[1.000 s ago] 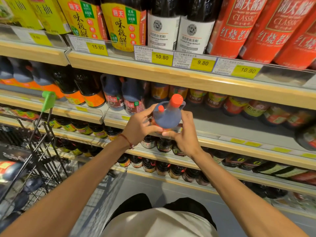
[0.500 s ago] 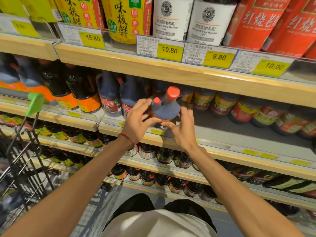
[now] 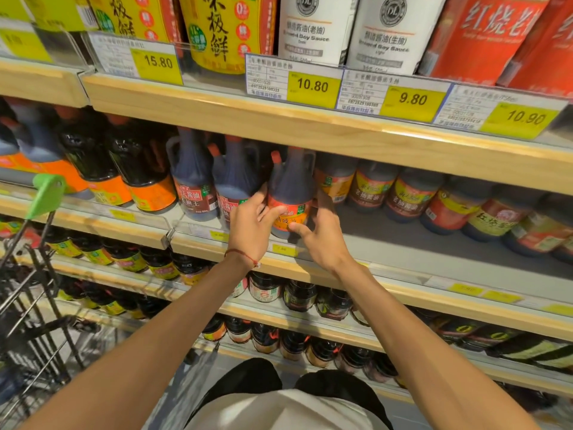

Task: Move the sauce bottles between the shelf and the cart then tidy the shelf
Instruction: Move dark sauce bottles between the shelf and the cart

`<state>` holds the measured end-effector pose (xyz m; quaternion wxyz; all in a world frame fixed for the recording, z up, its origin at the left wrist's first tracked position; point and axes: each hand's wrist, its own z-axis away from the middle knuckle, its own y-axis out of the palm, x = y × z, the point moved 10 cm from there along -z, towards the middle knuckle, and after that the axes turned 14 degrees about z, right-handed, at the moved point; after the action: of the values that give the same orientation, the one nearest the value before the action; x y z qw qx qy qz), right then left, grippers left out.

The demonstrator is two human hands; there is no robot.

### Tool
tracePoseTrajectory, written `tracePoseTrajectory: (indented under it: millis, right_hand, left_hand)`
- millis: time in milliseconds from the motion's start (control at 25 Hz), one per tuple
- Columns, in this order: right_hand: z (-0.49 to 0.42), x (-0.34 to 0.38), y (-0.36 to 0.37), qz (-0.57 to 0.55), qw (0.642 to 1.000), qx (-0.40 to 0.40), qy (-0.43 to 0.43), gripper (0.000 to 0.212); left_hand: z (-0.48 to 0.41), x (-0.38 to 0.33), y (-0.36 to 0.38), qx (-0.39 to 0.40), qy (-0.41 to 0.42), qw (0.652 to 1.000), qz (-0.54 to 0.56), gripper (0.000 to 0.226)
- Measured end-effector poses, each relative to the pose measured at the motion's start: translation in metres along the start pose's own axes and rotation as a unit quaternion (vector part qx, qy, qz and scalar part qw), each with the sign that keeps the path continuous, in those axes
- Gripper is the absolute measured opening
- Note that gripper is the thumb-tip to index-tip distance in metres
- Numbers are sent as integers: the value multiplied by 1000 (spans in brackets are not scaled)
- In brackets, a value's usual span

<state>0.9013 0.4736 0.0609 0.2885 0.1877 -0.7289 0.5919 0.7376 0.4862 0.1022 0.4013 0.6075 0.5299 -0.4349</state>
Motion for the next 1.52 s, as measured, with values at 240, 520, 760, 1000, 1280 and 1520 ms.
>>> tracePoseTrajectory:
  millis: [240,520,760,1000,1280,1520]
  right_hand:
    - [27,10,-15,-1,999,44,-4,48]
    - [69,56,-67,186,982,-17,-29,35]
    - [95,107,-69,310,945,1,-105,47]
    - [124,143,-38,312,926,62,-205,55]
    - [208,193,17,221,894,110,-373,52]
    - [283,267,80,189,846,196,-458,51]
  left_hand:
    - [11,6,-13,-77,-41,996,21,44]
    - [28,-48,-32,17,57,976,-210,35]
    - [55,-70,-47,130,29,844,-520,58]
    - [109,-74,-91,95,-42,819,-564,66]
    - [240,-104,-156,-24,-176,776,-605,63]
    - [343,-136,-235,-133,-240,743,-611,63]
